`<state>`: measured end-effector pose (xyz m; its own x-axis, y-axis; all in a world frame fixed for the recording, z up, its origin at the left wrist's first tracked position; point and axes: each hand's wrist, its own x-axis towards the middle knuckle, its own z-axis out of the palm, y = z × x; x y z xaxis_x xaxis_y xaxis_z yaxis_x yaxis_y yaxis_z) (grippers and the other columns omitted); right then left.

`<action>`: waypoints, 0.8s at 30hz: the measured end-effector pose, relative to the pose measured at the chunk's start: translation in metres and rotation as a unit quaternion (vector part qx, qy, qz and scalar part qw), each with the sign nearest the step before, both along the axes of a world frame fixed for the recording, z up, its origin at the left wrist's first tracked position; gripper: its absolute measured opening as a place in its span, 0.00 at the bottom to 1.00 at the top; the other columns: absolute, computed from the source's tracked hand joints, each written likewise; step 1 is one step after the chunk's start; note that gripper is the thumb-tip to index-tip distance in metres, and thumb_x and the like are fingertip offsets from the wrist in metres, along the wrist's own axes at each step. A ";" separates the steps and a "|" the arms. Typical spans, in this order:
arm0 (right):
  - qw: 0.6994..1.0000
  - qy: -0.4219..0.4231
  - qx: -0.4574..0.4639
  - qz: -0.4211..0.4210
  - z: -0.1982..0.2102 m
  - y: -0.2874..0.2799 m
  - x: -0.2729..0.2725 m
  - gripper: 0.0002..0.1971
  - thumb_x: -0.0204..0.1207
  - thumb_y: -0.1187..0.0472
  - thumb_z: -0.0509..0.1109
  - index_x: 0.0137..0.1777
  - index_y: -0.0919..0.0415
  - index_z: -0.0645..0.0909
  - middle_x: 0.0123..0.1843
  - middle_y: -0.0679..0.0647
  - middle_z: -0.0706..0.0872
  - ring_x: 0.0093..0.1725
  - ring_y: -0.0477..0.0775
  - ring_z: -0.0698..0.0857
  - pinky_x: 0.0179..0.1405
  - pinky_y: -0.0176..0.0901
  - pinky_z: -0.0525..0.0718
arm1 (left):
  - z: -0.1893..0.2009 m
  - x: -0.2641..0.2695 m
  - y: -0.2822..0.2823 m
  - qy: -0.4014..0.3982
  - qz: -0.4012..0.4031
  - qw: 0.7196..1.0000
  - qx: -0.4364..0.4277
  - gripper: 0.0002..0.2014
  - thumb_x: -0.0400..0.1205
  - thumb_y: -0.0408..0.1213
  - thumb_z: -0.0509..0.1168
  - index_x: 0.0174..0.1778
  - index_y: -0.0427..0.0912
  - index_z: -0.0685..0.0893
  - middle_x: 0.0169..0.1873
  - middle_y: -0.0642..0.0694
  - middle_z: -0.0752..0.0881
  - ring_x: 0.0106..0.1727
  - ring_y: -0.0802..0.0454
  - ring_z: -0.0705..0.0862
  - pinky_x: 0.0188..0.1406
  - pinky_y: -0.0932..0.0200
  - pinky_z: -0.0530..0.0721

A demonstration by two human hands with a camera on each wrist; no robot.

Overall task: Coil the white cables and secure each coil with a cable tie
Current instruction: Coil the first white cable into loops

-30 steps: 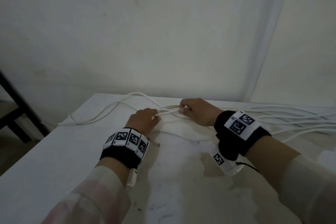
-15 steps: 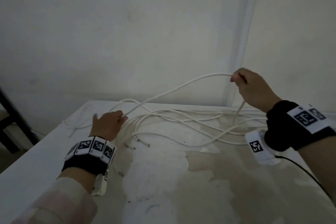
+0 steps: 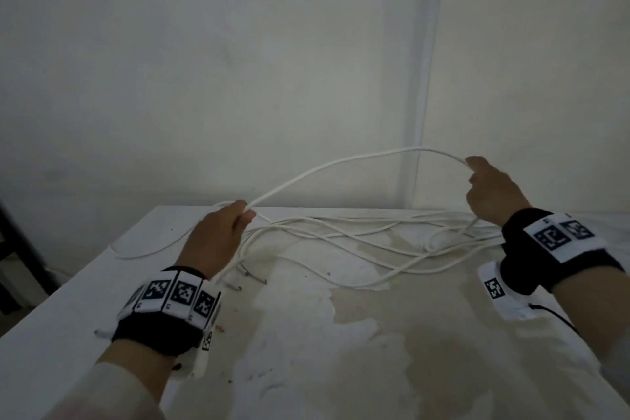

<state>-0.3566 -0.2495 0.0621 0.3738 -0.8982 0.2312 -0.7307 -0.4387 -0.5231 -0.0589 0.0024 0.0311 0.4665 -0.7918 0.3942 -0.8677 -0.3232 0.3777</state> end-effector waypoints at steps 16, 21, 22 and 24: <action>0.864 0.020 -0.423 0.271 -0.015 0.073 0.067 0.15 0.78 0.45 0.52 0.53 0.52 0.74 0.57 0.55 0.87 0.67 0.57 0.77 0.72 0.62 0.57 | 0.016 -0.081 -0.020 -0.049 -0.164 0.984 -0.046 0.27 0.76 0.62 0.47 0.46 0.45 0.81 0.27 0.58 0.72 0.31 0.60 0.72 0.29 0.65 0.67; 0.873 -0.074 -0.393 0.278 0.001 0.055 0.052 0.17 0.78 0.54 0.55 0.36 0.64 0.79 0.27 0.57 0.80 0.25 0.59 0.80 0.46 0.53 0.80 | 0.010 -0.066 -0.007 0.029 -0.113 0.993 -0.032 0.13 0.84 0.44 0.57 0.35 0.44 0.73 0.21 0.52 0.70 0.24 0.55 0.75 0.25 0.64 0.68; 0.886 -0.074 -0.371 0.270 0.004 0.051 0.045 0.19 0.78 0.54 0.55 0.37 0.65 0.80 0.27 0.59 0.79 0.23 0.61 0.78 0.36 0.52 0.79 | 0.006 -0.063 -0.002 0.052 -0.100 0.993 -0.023 0.12 0.84 0.43 0.57 0.39 0.42 0.75 0.21 0.50 0.73 0.27 0.49 0.79 0.25 0.63 0.70; 0.891 -0.043 -0.374 0.253 0.003 0.046 0.033 0.20 0.77 0.53 0.55 0.39 0.66 0.82 0.26 0.60 0.78 0.22 0.62 0.76 0.22 0.50 0.75 | -0.002 -0.059 0.006 0.074 -0.085 0.994 0.003 0.08 0.85 0.42 0.56 0.43 0.45 0.76 0.23 0.50 0.76 0.28 0.47 0.81 0.24 0.66 0.73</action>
<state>-0.3239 -0.2040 0.0655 0.6388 -0.2015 0.7426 -0.3110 -0.9504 0.0097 -0.1180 0.0085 0.0288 0.3776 -0.8669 0.3254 -0.8451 -0.1790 0.5037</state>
